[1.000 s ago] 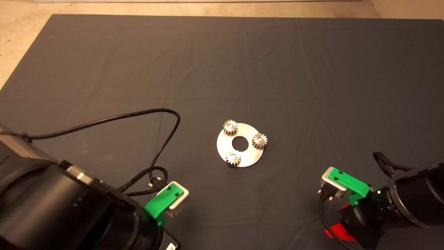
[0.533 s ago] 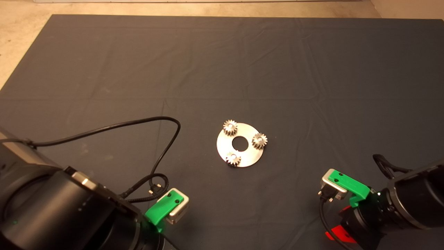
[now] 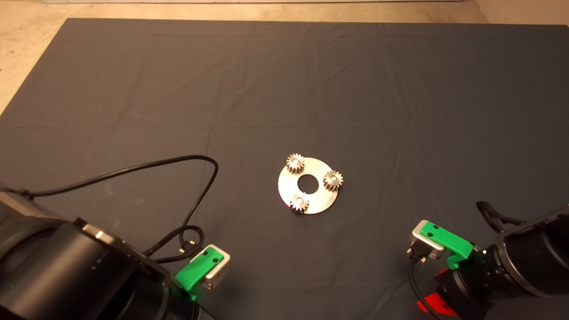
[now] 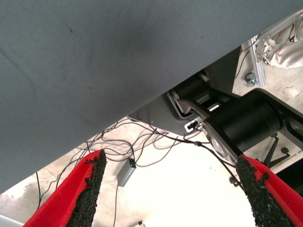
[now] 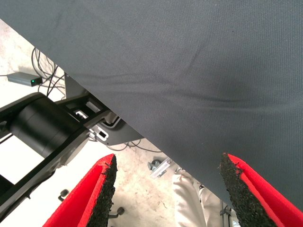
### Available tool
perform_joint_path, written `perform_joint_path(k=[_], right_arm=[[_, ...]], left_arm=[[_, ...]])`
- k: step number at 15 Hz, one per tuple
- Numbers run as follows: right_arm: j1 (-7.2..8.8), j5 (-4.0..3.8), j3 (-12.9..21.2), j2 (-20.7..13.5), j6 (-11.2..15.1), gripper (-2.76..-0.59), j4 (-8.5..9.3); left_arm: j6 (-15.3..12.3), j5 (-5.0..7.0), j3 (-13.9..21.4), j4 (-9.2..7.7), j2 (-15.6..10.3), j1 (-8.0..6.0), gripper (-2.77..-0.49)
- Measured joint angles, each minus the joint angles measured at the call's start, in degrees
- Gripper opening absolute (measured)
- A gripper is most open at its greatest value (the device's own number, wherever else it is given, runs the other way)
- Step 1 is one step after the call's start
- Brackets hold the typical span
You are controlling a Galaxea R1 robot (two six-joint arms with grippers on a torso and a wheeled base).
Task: Install three planetary gears onto the carrier pins
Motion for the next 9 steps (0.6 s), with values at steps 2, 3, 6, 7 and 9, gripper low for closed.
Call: perform_joint_path(k=[2, 3, 6, 7, 9], right_arm=[[0.0, -0.13, 0.0, 0.0, 0.0, -1.75, 0.0], [0.02, -0.17, 0.0, 0.0, 0.0, -1.75, 0.02], [0.02, -0.11, 0.0, 0.0, 0.0, -1.75, 0.02], [0.02, -0.12, 0.0, 0.0, 0.0, -1.75, 0.02], [0.02, -0.14, 0.0, 0.0, 0.0, -1.75, 0.02]], left_arm=[[0.0, -0.02, 0.0, 0.01, -0.1, 0.28, -1.35], [0.0, 0.0, 0.0, 0.01, -0.2, 0.28, -1.35], [0.0, -0.02, 0.0, 0.01, 0.7, 0.35, -1.35], [0.0, -0.05, 0.0, 0.01, 1.0, 0.59, -1.35], [0.0, -0.02, 0.0, 0.01, 0.9, 0.77, -1.35]])
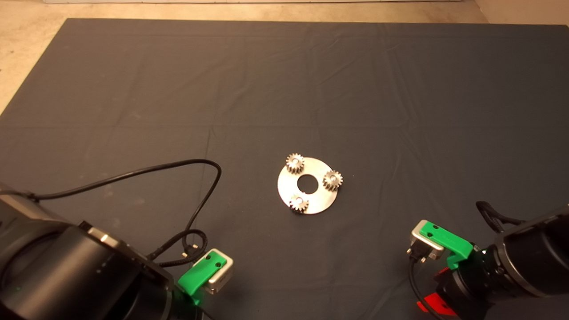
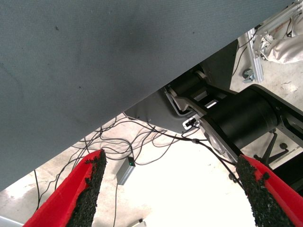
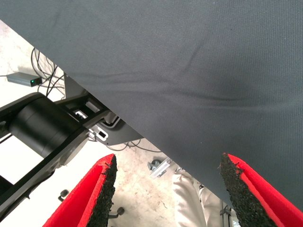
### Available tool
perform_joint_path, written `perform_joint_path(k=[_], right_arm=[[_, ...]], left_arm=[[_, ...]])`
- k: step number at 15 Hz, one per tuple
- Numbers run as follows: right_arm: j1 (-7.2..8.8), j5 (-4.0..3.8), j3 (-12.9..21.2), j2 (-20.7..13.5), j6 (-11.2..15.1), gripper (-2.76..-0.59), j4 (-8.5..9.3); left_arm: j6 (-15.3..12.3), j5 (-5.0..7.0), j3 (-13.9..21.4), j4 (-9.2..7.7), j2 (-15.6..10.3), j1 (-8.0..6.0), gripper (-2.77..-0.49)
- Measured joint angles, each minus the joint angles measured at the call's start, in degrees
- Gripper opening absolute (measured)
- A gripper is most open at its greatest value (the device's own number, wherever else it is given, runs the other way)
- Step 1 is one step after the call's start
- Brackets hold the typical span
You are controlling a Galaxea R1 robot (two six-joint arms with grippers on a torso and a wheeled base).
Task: Install three planetary gears onto the carrier pins
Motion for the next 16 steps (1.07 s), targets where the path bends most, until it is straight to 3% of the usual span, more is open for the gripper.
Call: perform_joint_path(k=[9, 16], right_arm=[[0.0, -0.05, 0.0, -0.2, 0.0, -1.75, 0.0], [-0.02, 0.0, 0.0, -0.3, 0.0, -1.75, 0.0]], left_arm=[[0.0, 0.02, 0.0, 0.0, -0.8, 0.11, -1.35], [0.0, 0.0, 0.0, 0.0, -0.8, 1.96, -1.35]])
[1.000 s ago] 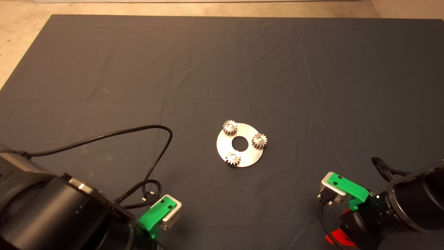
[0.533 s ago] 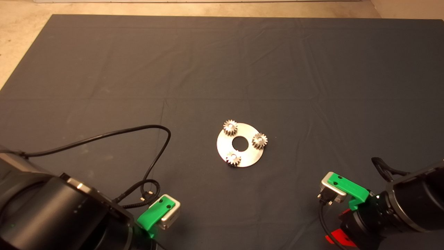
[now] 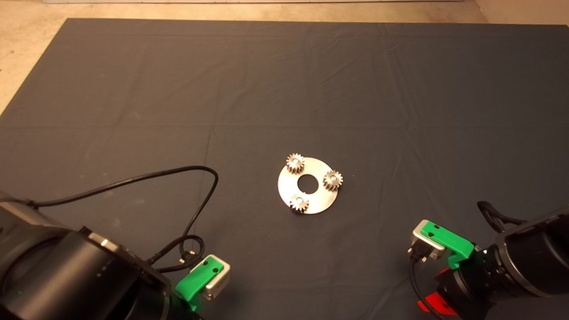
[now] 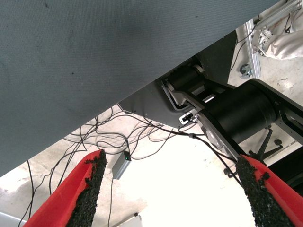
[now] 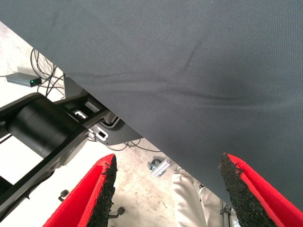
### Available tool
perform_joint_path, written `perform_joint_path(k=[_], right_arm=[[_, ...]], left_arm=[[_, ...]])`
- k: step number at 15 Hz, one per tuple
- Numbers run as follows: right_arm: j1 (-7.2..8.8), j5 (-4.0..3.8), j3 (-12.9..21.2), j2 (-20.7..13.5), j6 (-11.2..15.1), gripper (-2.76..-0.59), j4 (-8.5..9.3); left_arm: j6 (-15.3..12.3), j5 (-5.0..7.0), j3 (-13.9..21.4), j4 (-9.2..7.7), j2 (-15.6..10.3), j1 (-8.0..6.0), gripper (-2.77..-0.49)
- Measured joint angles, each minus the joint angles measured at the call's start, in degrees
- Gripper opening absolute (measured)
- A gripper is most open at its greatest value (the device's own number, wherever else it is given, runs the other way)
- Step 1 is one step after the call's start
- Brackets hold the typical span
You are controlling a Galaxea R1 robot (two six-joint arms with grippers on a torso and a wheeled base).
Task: Install three planetary gears onto the carrier pins
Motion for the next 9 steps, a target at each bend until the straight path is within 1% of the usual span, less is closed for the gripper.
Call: perform_joint_path(k=[3, 9], right_arm=[[0.0, 0.0, 0.0, 0.0, 0.0, -1.75, 0.0], [0.0, -0.02, 0.0, -0.2, -0.2, -1.75, 0.0]], left_arm=[[0.0, 0.0, 0.0, -0.01, 0.0, 0.28, -1.35], [0.0, 0.02, 0.0, 0.0, -1.5, 0.28, -1.35]])
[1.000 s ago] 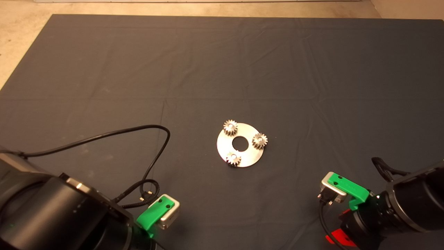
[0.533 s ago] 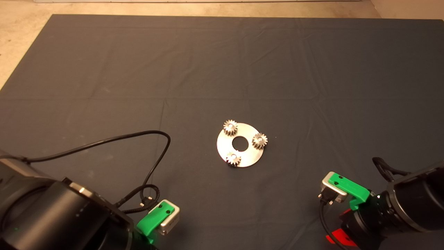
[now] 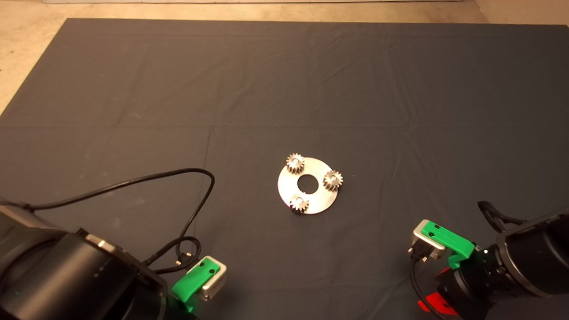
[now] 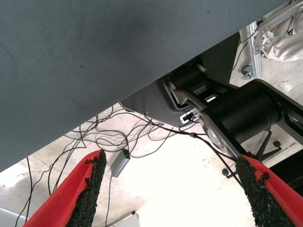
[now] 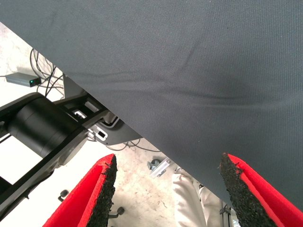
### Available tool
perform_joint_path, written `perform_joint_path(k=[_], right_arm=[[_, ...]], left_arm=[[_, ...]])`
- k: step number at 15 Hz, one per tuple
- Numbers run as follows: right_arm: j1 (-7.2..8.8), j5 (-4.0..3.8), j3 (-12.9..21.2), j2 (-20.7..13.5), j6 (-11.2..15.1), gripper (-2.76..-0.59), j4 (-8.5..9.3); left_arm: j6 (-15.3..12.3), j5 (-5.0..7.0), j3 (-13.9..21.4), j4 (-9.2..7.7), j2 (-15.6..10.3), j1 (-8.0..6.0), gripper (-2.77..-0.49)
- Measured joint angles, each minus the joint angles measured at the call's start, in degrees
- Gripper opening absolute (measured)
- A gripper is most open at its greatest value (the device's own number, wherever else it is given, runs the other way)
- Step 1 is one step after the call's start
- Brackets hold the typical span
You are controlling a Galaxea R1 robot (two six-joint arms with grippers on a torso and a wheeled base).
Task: Install three planetary gears onto the carrier pins
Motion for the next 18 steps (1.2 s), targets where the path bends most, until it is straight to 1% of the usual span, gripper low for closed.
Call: perform_joint_path(k=[18], right_arm=[[0.02, 0.02, 0.0, 0.0, 0.0, -1.75, 0.0]], left_arm=[[0.0, 0.0, 0.0, 0.0, -0.3, 0.02, -1.35]])
